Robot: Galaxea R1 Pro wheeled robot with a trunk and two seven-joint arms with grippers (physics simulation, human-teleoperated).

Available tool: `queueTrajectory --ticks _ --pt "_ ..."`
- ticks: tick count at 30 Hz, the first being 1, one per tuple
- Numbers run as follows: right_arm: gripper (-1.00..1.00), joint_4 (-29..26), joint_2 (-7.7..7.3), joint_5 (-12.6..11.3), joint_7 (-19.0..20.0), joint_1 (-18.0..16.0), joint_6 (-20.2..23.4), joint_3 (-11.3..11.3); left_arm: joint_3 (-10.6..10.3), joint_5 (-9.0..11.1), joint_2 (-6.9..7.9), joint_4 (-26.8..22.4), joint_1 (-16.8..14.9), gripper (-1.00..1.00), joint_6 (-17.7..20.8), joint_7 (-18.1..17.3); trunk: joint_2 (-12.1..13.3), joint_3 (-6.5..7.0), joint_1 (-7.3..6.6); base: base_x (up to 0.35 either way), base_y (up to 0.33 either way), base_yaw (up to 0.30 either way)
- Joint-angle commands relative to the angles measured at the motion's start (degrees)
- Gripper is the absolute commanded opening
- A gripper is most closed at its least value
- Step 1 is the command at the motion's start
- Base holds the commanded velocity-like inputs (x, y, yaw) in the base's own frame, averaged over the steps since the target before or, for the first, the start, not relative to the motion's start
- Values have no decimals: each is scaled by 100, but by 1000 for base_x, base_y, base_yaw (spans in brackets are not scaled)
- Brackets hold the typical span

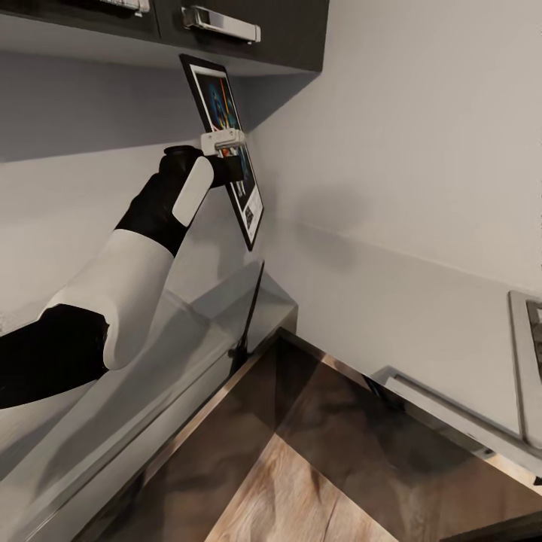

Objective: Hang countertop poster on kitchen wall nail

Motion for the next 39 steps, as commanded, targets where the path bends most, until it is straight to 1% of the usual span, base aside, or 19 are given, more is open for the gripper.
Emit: queueTrajectory --ticks 1,8,19,39 --pt "100 -10 -2 31 -60 3 21 41 -22 5 3 -56 -6 -100 11 66 -3 7 0 -2 0 0" --pt "100 -11 -2 31 -60 3 21 41 -21 7 3 -81 -6 -100 11 65 -3 69 0 -32 0 0" --pt "100 -10 -9 31 -59 3 29 23 -23 12 3 -86 -6 -100 11 65 -3 86 0 -223 0 0" --pt "100 -10 -11 31 -60 3 38 15 -23 12 -6 -9 -6 -100 9 65 -3 86 0 -330 0 0"
